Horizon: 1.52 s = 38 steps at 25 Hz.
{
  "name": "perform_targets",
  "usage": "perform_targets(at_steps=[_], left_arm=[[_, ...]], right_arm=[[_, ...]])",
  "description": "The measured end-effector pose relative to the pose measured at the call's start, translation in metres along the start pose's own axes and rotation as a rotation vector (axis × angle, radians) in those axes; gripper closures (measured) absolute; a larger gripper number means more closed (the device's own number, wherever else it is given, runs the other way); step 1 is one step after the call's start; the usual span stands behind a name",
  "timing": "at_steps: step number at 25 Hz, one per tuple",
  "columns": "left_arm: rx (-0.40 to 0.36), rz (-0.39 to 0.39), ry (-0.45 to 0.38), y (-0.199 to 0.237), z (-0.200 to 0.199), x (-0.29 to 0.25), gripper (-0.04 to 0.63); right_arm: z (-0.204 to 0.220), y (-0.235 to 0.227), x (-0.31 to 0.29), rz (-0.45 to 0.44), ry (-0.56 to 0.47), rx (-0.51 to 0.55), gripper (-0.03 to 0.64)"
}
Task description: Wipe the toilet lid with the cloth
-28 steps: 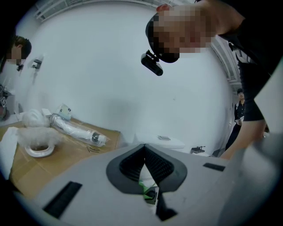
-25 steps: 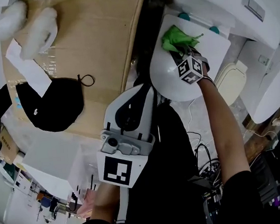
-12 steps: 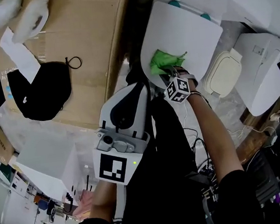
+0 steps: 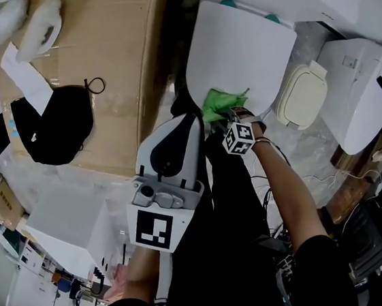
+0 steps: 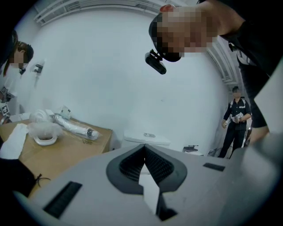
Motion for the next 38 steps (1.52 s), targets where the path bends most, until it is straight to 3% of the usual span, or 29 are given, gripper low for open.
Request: perform_targets(at_steps=[2, 5, 10, 14, 17, 21, 23, 30, 35, 38], left_arm=[[-0.004, 0.010, 0.001, -0.002, -0.002, -0.004, 0.589], [-0.011, 0.031, 0.004, -0.005, -0.004, -0.013, 0.589], [-0.010, 0.056, 0.011, -0.001, -0.009, -0.031, 0.589], [-0.018, 0.079, 0.014, 0.005, -0.016, -0.050, 0.589], [-0.023, 0.093, 0.016, 0.013, -0.020, -0.062, 0.589], [-0.012, 0.101, 0.024, 0.023, -0.023, -0.076, 0.589], [-0.005, 0.104, 0.030, 0.027, -0.021, -0.082, 0.589], [-0.010, 0.136, 0.054, 0.033, -0.017, -0.097, 0.589], [-0.005, 0.136, 0.057, 0.037, -0.016, -0.100, 0.589], [0.000, 0.132, 0.052, 0.037, -0.016, -0.100, 0.589]], right_arm=[[-0.006, -0.004, 0.006, -0.019, -0.036, -0.023, 0.566], [-0.028, -0.030, 0.035, 0.043, -0.204, -0.128, 0.566], [-0.055, -0.117, 0.113, 0.259, -0.524, -0.485, 0.566], [-0.036, -0.199, 0.174, 0.496, -0.703, -0.756, 0.566], [-0.004, -0.250, 0.208, 0.696, -0.748, -0.901, 0.566], [0.046, -0.294, 0.221, 0.884, -0.674, -1.026, 0.566], [0.065, -0.307, 0.208, 0.890, -0.610, -1.073, 0.566], [0.084, -0.320, 0.139, 0.751, -0.404, -1.115, 0.566], [0.078, -0.323, 0.126, 0.723, -0.409, -1.152, 0.566], [0.075, -0.326, 0.125, 0.694, -0.389, -1.104, 0.566]])
Point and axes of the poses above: the fingertips, and each gripper's own axes: x backward along the fingers, y to its left, z out of its underside, the point moved 3 cm from there along x, backward along the fingers, and after that the axes turned 6 degrees about -x, right-handed, at the moved point
